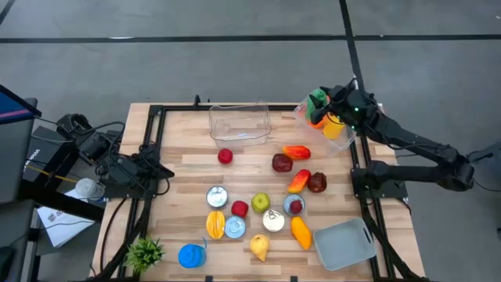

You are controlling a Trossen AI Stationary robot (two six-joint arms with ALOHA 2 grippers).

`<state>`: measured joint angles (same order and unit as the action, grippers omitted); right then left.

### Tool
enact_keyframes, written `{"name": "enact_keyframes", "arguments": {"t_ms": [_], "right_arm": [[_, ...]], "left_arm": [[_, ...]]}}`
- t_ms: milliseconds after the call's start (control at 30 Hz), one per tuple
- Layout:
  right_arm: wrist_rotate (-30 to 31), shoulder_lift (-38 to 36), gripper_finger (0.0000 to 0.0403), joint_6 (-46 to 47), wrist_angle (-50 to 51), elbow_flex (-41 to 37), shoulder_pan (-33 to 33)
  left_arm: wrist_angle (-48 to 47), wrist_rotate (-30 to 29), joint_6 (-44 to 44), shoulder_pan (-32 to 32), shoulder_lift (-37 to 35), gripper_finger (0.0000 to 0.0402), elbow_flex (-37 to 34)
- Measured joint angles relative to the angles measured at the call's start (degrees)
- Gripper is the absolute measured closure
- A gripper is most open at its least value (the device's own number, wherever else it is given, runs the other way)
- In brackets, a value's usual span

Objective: Pick & Place Food Item
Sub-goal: Put the green water bottle into the transparent container

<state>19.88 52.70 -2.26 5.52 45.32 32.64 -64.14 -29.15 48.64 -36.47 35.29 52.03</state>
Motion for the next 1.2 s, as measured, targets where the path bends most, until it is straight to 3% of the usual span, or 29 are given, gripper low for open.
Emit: {"name": "enact_keyframes", "arguments": {"t_ms": [400, 867, 1200], "right_arm": [[-0.15, 7.54, 0.0191, 2.63, -4.87, -0.67, 0.43], [-3.12, 0.67, 0.0191, 7.01, -15.37, -13.44, 5.09], [-3.43, 3.84, 0.0191, 8.85, -16.76, -14.40, 6.66]], "left_arm": [[0.02, 0.02, 0.00, 0.00, 0.00, 0.0401, 0.00], [0.44, -1.19, 0.00, 0.00, 0.02, 0.0402, 0.02], [0.83, -1.88, 0.00, 0.00, 0.02, 0.0402, 0.02]]}}
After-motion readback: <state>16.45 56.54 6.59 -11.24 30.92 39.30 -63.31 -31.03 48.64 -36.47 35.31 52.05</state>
